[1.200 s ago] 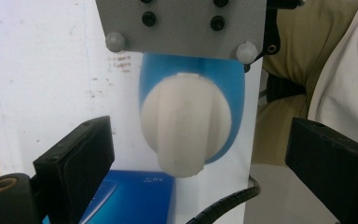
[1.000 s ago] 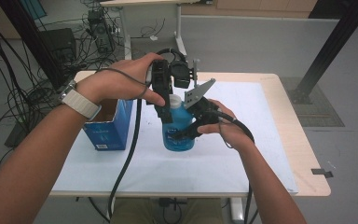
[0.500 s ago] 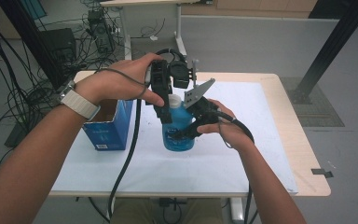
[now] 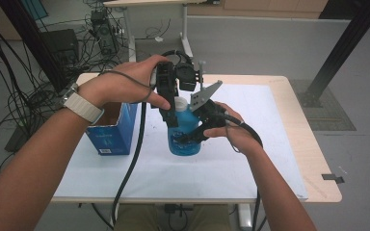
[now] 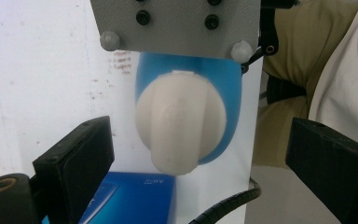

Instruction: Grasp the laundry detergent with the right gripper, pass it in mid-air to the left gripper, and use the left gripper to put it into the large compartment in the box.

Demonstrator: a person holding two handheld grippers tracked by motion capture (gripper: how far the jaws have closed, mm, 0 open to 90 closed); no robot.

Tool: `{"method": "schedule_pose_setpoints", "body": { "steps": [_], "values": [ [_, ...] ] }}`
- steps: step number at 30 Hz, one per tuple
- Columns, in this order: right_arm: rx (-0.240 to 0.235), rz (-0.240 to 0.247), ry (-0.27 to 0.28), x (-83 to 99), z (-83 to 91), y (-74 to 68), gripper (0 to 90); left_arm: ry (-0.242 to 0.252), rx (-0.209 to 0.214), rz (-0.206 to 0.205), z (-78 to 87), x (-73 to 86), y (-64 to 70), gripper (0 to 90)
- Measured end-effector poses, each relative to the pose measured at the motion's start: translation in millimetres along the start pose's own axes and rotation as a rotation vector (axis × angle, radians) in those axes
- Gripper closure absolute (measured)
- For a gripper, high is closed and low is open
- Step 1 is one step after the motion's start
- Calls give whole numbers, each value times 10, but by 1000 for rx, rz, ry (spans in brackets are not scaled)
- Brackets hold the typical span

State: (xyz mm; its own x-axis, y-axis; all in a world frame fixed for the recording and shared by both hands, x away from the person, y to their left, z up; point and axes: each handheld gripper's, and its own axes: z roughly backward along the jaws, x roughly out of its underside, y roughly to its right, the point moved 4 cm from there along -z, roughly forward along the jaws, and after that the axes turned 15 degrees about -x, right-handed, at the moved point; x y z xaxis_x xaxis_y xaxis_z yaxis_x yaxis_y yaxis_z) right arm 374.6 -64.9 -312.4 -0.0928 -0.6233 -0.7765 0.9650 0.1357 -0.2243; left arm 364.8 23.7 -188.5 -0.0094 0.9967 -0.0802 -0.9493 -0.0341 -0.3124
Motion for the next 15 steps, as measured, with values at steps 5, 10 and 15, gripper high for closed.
{"method": "schedule_pose_setpoints", "body": {
  "steps": [5, 10, 15],
  "values": [
    [-2, -4, 0, 0, -4, 0, 437, 5, 0, 3, 1, 4, 8, 81],
    [-1, -2, -1, -10, -8, 1, 437, 9, -1, -3, 0, -6, 11, 77],
    [-2, -5, -1, -18, -10, -2, 437, 17, -1, -1, -9, -14, 16, 77]
  ]
}}
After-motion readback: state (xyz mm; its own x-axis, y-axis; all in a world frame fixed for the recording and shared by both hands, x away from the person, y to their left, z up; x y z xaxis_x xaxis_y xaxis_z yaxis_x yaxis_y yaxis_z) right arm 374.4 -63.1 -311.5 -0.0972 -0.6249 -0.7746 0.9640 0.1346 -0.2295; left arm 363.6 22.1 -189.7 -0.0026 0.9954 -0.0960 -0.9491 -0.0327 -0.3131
